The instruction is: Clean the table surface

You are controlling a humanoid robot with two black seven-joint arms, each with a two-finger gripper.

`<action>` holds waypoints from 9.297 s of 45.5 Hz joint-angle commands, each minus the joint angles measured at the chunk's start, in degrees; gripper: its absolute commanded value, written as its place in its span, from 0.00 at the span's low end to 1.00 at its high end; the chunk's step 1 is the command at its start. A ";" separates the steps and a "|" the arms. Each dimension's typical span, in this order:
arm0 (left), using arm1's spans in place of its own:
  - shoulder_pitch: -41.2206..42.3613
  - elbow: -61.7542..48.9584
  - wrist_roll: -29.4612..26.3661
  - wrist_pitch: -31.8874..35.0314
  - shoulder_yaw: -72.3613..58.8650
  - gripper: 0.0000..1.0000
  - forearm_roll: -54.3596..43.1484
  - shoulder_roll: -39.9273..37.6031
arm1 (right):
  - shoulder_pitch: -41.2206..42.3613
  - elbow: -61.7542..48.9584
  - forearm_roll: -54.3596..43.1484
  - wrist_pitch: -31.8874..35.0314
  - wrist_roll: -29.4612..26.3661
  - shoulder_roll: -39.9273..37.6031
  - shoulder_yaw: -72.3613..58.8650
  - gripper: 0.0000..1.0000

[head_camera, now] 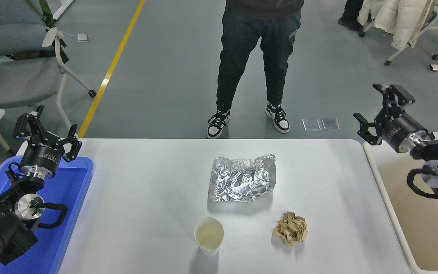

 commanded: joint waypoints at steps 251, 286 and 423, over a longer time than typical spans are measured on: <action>0.01 -0.04 0.00 -0.27 0.09 1.00 0.09 0.00 | 29.77 45.64 -32.17 19.95 -42.51 -17.32 -7.48 0.00; 0.10 0.04 0.00 -0.18 0.09 1.00 0.09 0.00 | 7.71 10.23 -32.09 14.50 -18.26 -30.96 -0.27 0.00; 0.10 -0.04 0.00 0.00 0.00 1.00 0.00 0.00 | -16.47 -18.45 -1.15 -29.97 -9.82 0.42 12.99 0.99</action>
